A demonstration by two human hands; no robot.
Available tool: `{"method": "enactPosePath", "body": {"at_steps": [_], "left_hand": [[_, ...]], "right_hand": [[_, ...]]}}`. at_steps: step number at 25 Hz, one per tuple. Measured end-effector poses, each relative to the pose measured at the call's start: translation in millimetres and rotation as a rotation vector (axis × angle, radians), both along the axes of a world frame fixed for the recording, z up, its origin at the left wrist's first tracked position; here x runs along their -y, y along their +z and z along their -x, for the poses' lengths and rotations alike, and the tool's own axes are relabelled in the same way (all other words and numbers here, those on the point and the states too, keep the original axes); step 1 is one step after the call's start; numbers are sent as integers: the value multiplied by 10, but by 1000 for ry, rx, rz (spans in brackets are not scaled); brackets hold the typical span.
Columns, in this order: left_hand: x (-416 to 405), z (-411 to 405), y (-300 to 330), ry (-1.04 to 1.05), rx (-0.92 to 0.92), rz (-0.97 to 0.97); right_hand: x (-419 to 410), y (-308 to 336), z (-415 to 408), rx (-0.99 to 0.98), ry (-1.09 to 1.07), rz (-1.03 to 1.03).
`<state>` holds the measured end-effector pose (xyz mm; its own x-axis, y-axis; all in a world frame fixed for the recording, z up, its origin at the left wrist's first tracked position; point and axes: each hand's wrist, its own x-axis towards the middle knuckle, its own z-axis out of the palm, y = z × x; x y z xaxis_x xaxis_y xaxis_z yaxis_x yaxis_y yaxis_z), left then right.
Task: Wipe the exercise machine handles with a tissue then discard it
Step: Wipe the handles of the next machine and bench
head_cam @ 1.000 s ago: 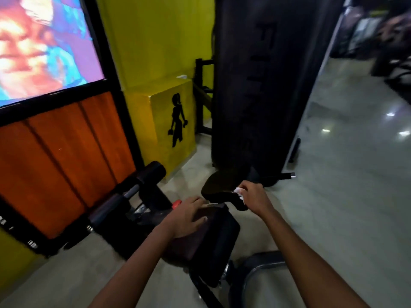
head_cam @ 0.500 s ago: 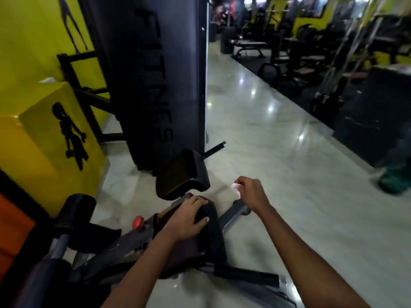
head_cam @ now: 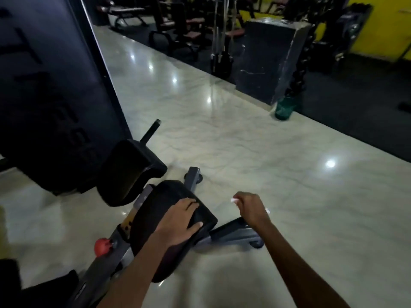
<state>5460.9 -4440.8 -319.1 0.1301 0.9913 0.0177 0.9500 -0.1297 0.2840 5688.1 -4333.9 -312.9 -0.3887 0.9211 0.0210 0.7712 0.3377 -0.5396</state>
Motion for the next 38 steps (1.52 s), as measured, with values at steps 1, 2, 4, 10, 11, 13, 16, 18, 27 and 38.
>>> {"method": "enactPosePath", "body": {"at_steps": [1, 2, 4, 10, 11, 13, 16, 18, 27, 38], "left_hand": [[25, 26, -77, -32, -43, -14], [44, 51, -165, -58, -79, -32], [38, 80, -325, -85, -127, -64], [-49, 62, -600, -115, -76, -218], [-51, 59, -616, -107, -51, -240], [-56, 53, -622, -106, -38, -263], [-43, 41, -613, -98, -33, -290], [-30, 0, -598, -49, 6, -312], [-28, -66, -604, 41, 87, -350], [-21, -61, -609, 40, 86, -327]], "right_hand": [[141, -125, 17, 21, 1, -9], [263, -244, 60, 50, -2, -8], [425, -437, 172, 132, -1, 1], [753, -936, 290, 197, 230, -94], [809, -964, 298, 174, 252, -93], [847, -959, 290, 217, 273, -156], [824, -919, 269, 164, 329, -186], [764, -917, 179, 152, 402, -272], [147, -568, -728, 508, 119, -415], [724, -1017, 183, 272, 203, -414]]}}
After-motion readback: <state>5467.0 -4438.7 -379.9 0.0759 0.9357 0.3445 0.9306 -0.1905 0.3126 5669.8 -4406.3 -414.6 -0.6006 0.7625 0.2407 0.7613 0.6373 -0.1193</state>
